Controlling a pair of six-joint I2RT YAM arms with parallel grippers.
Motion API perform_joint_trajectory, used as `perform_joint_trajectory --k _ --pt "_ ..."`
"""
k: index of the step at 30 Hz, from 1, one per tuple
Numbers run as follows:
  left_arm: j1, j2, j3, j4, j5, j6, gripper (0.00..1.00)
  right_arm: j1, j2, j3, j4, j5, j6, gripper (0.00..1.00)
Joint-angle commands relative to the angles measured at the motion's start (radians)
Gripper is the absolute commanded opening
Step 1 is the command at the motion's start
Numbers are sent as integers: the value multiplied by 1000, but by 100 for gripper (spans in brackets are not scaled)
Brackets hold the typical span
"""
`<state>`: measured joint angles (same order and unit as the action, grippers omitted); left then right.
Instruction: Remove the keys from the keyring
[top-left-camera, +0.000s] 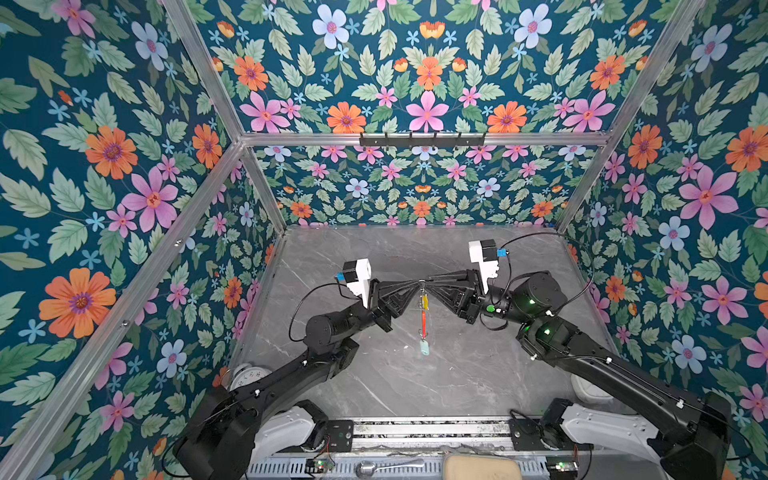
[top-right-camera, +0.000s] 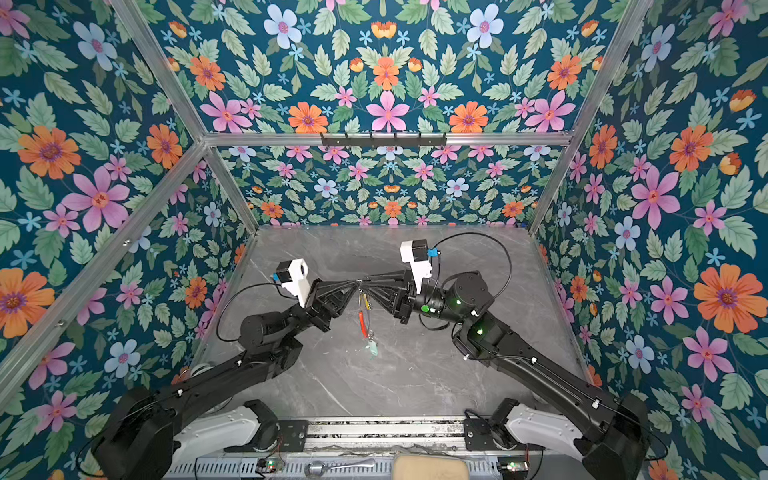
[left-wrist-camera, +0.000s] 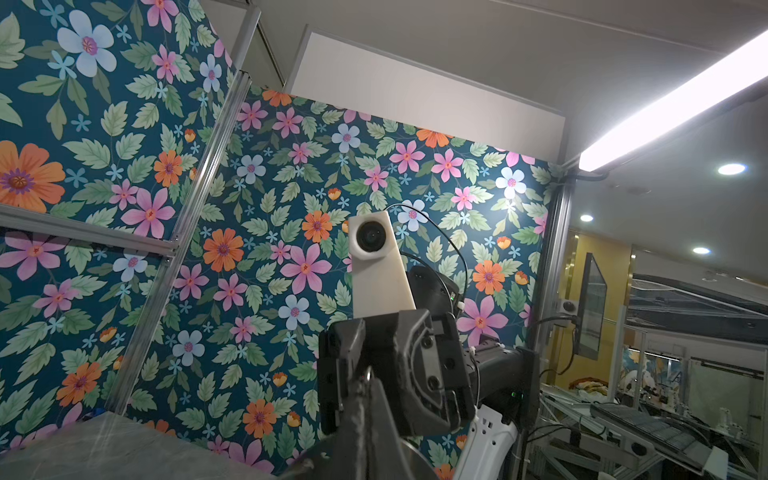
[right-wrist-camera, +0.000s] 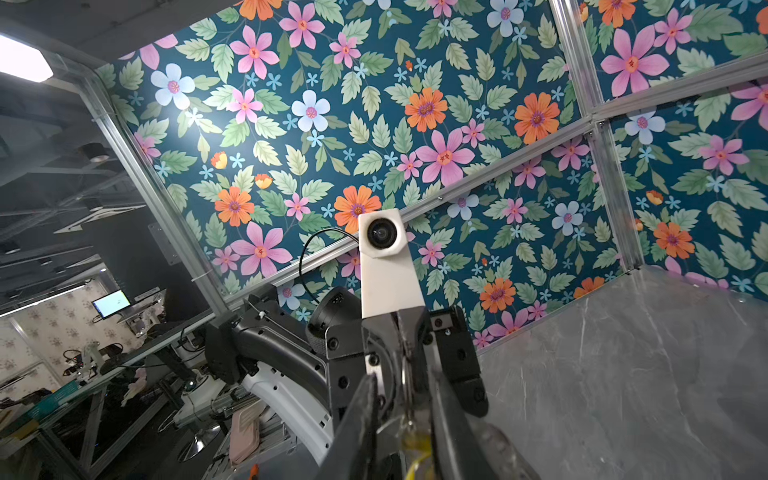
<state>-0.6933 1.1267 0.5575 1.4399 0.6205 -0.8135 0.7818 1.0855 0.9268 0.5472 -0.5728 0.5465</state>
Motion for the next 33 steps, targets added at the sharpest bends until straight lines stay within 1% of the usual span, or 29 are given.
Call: perform_joint_trajectory --k 1,9,12,14,19,20,22,23,24,25,30,33 --pt "0 0 -1 62 -14 -13 0 2 7 9 43 -25 15 23" --pt "-1 2 -3 65 -16 -13 0 7 11 8 23 -33 7 6" --pt "-2 9 2 66 -13 -15 0 8 14 10 16 -43 6 5" --pt "-1 13 5 71 -11 -20 0 8 16 6 10 -44 6 0" --pt "0 9 1 69 -11 -30 0 8 6 11 -34 -40 -18 0" --pt "-1 6 -2 63 -11 -32 5 8 0 16 -54 -38 -26 0" --pt "-1 -6 -7 40 0 -37 25 8 -14 29 -110 -28 -51 0" --pt "0 -13 -8 25 7 -39 33 8 -20 41 -154 -24 -72 0" --pt "1 -23 -7 -5 17 -38 39 7 -28 55 -213 -24 -103 0" --pt "0 -35 -6 -43 30 -38 42 7 -33 75 -271 -25 -132 0" --pt "11 -105 25 -263 98 -27 43 7 -41 172 -532 -57 -258 0" --pt "15 -140 57 -390 152 -9 43 7 -47 206 -629 -67 -308 0"
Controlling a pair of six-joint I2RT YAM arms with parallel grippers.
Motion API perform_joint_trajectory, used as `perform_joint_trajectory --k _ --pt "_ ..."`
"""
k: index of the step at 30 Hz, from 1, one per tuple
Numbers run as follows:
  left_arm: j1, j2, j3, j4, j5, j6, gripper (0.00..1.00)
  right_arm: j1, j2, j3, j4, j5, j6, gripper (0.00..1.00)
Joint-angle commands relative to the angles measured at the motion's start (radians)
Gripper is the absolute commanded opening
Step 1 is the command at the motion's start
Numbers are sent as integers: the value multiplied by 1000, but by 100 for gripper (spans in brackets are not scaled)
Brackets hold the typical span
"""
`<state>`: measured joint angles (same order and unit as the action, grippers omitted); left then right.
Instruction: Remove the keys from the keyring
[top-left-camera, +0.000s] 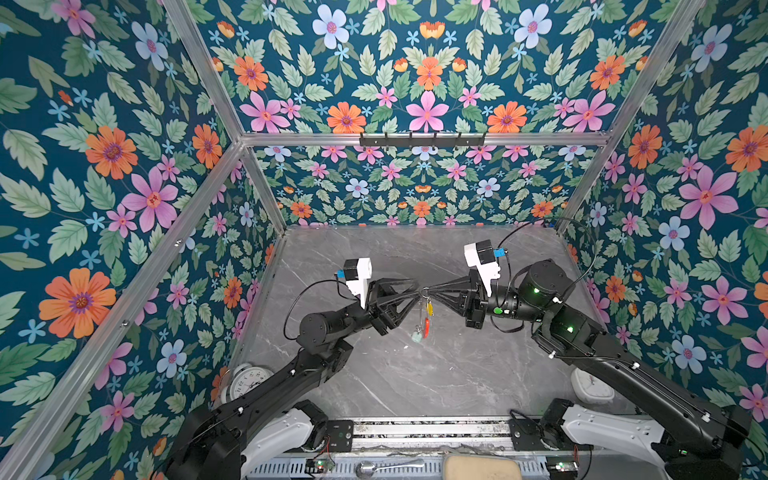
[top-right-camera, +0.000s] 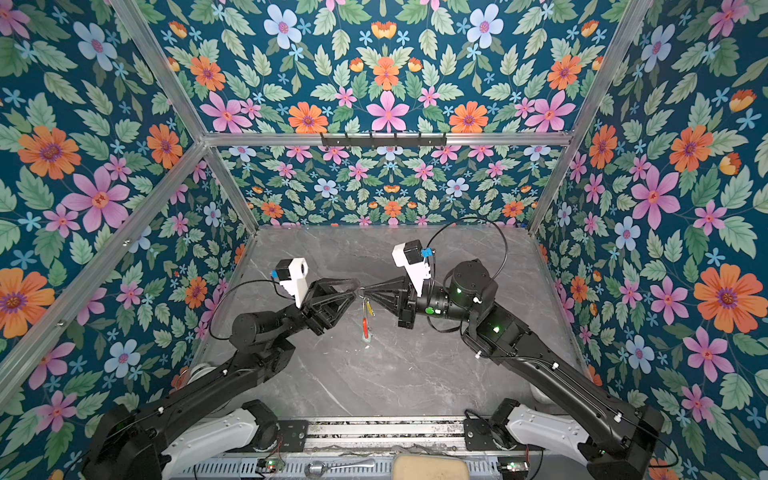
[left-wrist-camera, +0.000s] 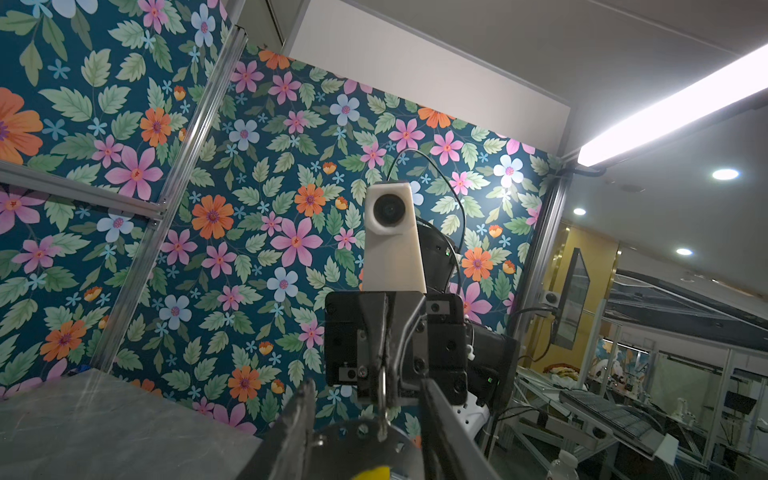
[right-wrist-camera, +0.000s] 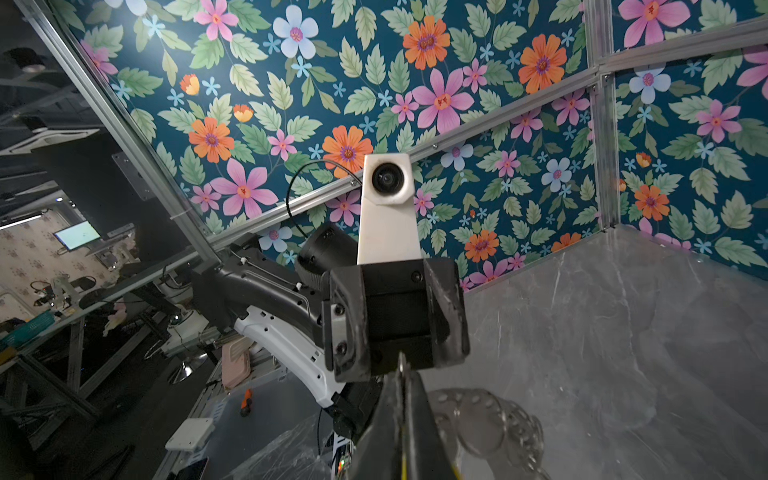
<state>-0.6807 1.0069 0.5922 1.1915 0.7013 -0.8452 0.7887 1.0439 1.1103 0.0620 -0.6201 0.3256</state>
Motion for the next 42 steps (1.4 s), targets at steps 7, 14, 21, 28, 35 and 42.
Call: perform_joint_trajectory --k 7,14,21,28,35,42 --pt "3 -21 91 -291 181 43 21 0 -12 48 -176 -21 -117 0" --pt "3 -22 100 -315 206 37 15 0 -11 57 -188 16 -134 0" --pt "2 -22 100 -306 214 45 3 0 -6 60 -197 38 -142 0" --pt "1 -33 57 -201 163 52 0 0 -8 29 -102 63 -95 7" --pt "0 -39 -8 -31 33 70 0 0 -51 -80 188 121 24 37" --pt "-1 -11 -63 143 -86 78 0 0 -34 -131 358 131 118 38"
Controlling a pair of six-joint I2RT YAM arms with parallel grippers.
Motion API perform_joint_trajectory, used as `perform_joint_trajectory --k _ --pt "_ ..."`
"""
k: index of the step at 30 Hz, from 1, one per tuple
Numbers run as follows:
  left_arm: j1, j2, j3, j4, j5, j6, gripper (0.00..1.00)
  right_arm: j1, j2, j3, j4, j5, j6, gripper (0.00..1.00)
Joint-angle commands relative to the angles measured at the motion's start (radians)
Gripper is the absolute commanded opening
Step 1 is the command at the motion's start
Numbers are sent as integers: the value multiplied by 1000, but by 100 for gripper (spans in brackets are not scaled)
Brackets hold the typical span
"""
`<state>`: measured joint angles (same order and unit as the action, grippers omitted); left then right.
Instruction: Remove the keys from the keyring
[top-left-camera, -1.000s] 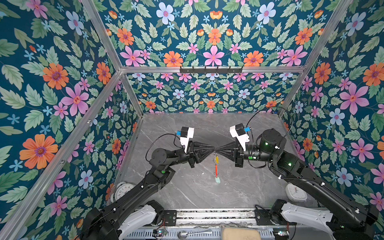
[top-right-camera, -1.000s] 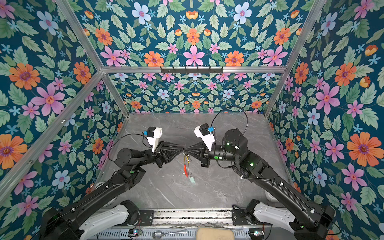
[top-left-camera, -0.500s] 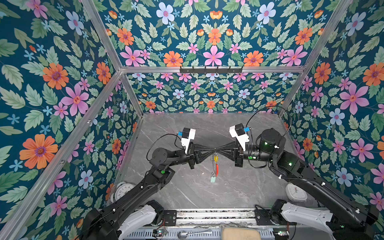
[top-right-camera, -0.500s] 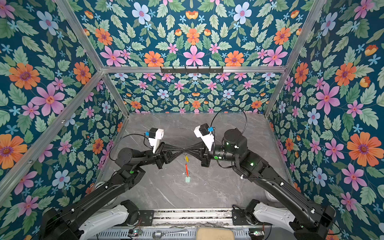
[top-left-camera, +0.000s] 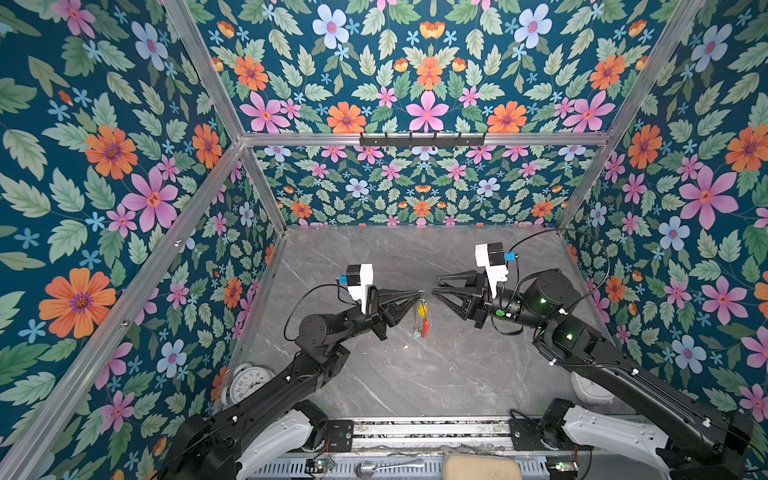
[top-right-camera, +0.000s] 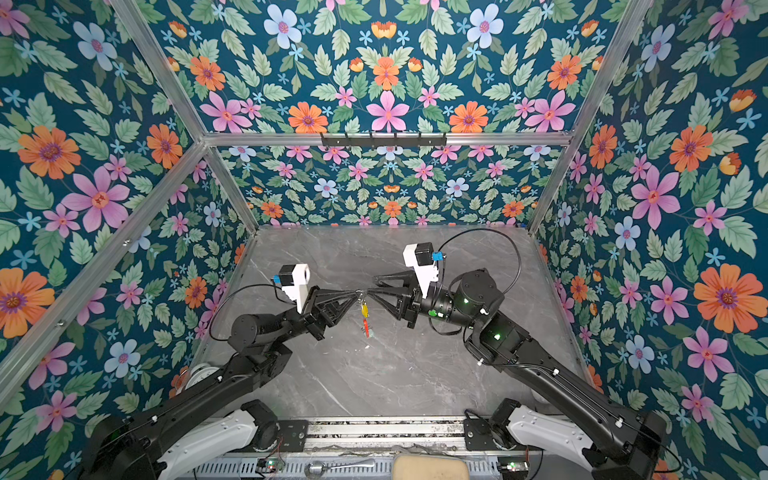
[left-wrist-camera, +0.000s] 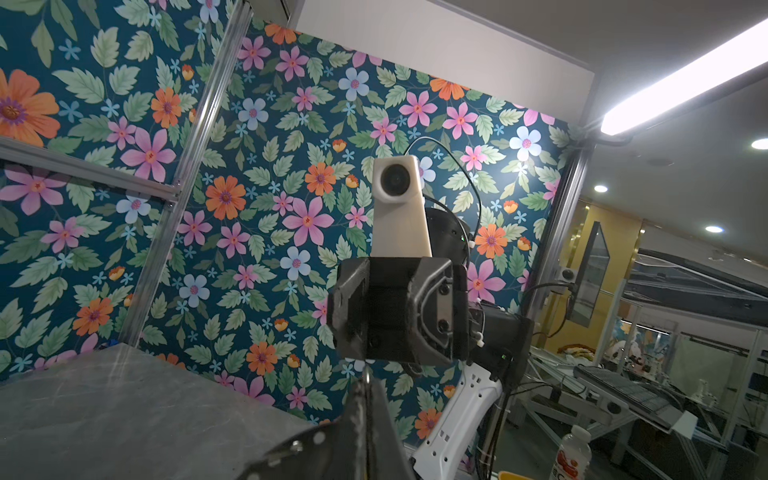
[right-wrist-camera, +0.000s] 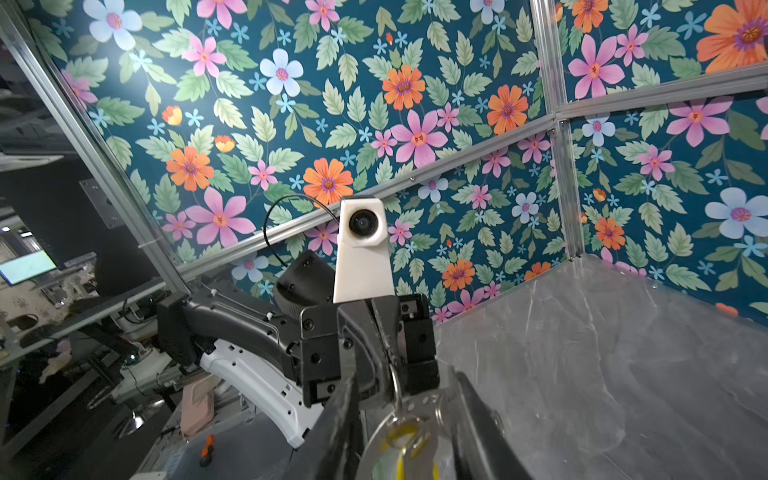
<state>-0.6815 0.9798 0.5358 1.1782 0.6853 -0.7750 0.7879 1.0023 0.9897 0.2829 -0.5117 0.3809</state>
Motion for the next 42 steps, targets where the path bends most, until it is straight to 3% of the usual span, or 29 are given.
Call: perform_joint_trajectory --k 1,6,16,41,42 --pt "0 29 -7 184 -74 -1 0 3 12 -15 154 20 72 38" --pt "-2 103 9 308 -79 -56 0 2 53 -22 206 -19 121 37" --pt "-3 150 16 383 -92 -88 0 5 97 -35 270 -39 171 33" --pt "-3 179 12 414 -93 -123 0 7 105 -19 237 -61 169 0" --pt "-3 176 8 411 -96 -127 4 6 99 -20 217 -54 159 0"
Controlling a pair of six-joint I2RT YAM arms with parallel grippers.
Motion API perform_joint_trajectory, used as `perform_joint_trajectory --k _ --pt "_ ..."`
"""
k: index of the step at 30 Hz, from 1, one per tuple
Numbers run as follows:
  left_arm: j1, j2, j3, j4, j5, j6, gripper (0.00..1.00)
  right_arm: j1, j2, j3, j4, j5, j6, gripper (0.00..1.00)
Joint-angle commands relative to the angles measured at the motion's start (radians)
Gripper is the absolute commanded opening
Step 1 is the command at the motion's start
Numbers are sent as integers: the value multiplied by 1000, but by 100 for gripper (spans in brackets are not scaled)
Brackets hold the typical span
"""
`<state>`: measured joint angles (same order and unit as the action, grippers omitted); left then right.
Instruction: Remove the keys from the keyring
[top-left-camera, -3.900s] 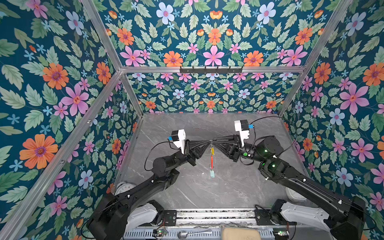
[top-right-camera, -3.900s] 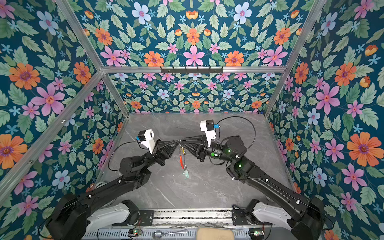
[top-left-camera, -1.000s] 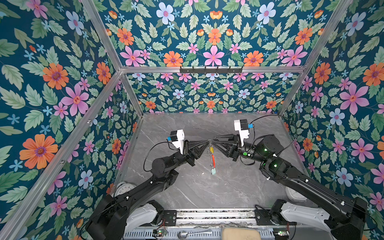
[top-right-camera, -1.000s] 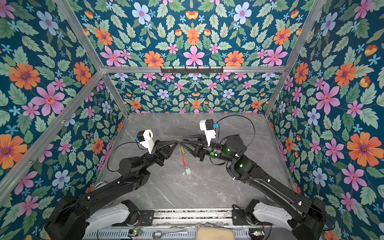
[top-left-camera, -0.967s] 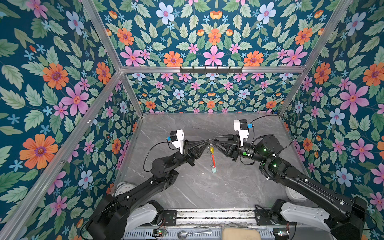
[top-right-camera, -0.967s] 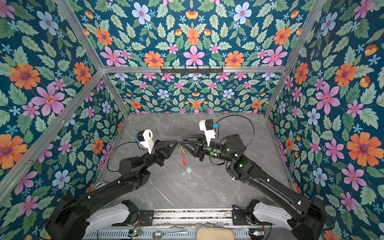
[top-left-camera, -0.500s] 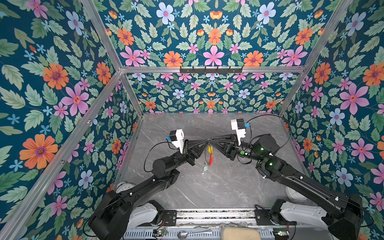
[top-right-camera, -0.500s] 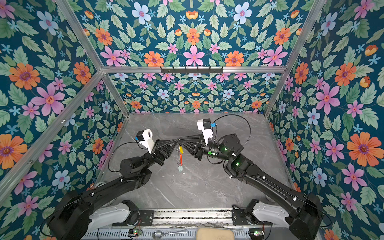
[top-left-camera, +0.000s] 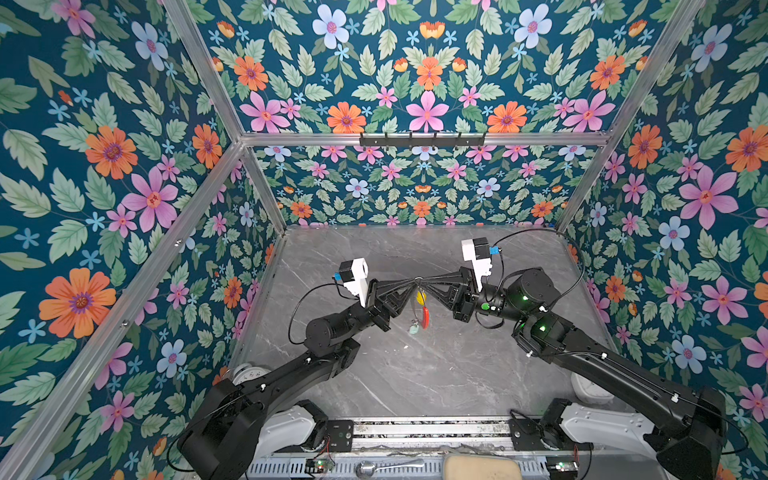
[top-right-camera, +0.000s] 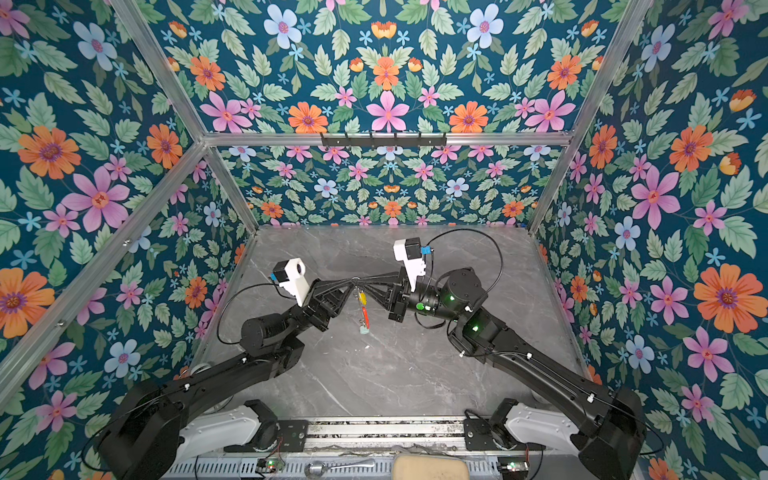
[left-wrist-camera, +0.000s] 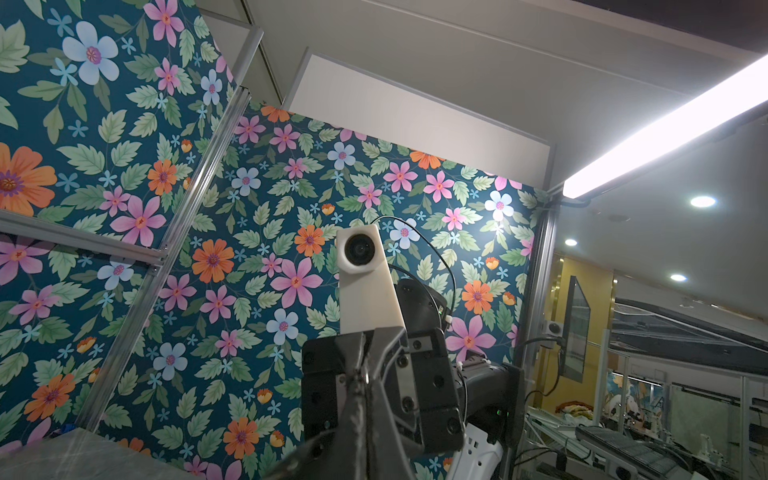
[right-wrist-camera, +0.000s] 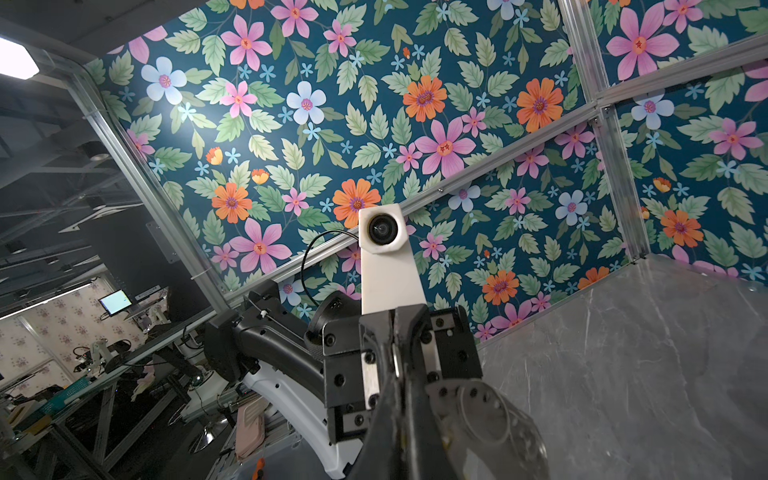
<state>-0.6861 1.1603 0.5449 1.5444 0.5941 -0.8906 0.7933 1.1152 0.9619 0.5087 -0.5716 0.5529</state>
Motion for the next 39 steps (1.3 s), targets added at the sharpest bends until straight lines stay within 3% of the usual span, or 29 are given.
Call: perform_joint_trajectory --k 1,3,5,9,14,22,27,31,39 --pt "2 -12 -6 36 -6 -12 13 1 -27 8 -36 21 -23 0" --pt "2 -34 -18 0 -7 -1 30 1 -47 6 -95 49 -48 0" --pt "4 -60 -25 -54 2 15 39 1 -63 10 -153 54 -72 0" --pt "6 -126 -11 -206 40 36 47 1 -92 43 -317 47 -152 0" --pt "7 -190 68 -521 144 110 41 1 -106 117 -542 16 -280 0" --pt "8 -212 198 -866 284 199 38 2 -67 238 -775 -23 -419 0" --pt "8 -215 263 -1033 335 257 29 1 -51 276 -833 -22 -459 0" --pt "7 -218 311 -1182 343 322 27 1 -49 293 -859 -22 -473 0" --pt "8 -211 362 -1310 355 390 21 1 -45 316 -881 -43 -478 0"
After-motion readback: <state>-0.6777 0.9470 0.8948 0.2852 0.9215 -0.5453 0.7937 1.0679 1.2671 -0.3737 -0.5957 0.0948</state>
